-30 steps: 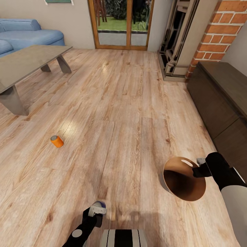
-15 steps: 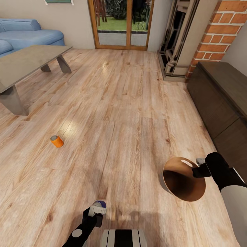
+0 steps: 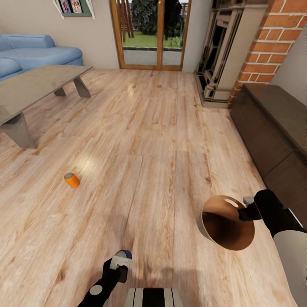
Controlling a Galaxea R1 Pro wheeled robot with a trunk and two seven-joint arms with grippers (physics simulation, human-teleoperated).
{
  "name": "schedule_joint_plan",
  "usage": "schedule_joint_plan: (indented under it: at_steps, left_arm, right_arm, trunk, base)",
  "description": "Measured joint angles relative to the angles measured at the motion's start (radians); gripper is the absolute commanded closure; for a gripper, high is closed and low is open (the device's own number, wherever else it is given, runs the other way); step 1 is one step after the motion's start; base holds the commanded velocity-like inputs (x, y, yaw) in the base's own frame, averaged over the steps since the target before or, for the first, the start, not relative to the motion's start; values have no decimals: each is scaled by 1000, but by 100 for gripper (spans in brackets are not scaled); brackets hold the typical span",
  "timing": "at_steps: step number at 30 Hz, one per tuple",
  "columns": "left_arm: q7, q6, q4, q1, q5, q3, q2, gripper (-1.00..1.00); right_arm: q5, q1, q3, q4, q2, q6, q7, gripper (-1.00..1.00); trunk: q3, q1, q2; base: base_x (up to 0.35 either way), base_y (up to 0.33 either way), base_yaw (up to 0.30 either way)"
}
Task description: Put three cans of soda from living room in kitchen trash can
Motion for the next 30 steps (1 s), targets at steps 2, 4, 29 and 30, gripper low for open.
schedule_joint_plan:
  at_steps: [2,4,29,30]
  left_arm:
    - [0,0,0,0,0,-1,0,100]
    - [0,0,0,0,0,0,0,100]
    - [-51,208,-265,-2,12,10,10,100]
    - [-72,273,-346,-2,12,14,13,100]
  right_arm:
    - [-5,0,0,0,2,2,0,100]
    - [-4,0,0,0,5,1,0,100]
    - [5,0,3,5,12,-4,99,100]
    - [12,0,3,8,16,-7,105,100]
  trunk:
    - [8,-1,0]
    - [15,-2,1]
    - [112,-13,7]
    - [116,-13,7]
  base:
    - [0,0,0]
    - [0,0,0]
    - [0,0,0]
    - [0,0,0]
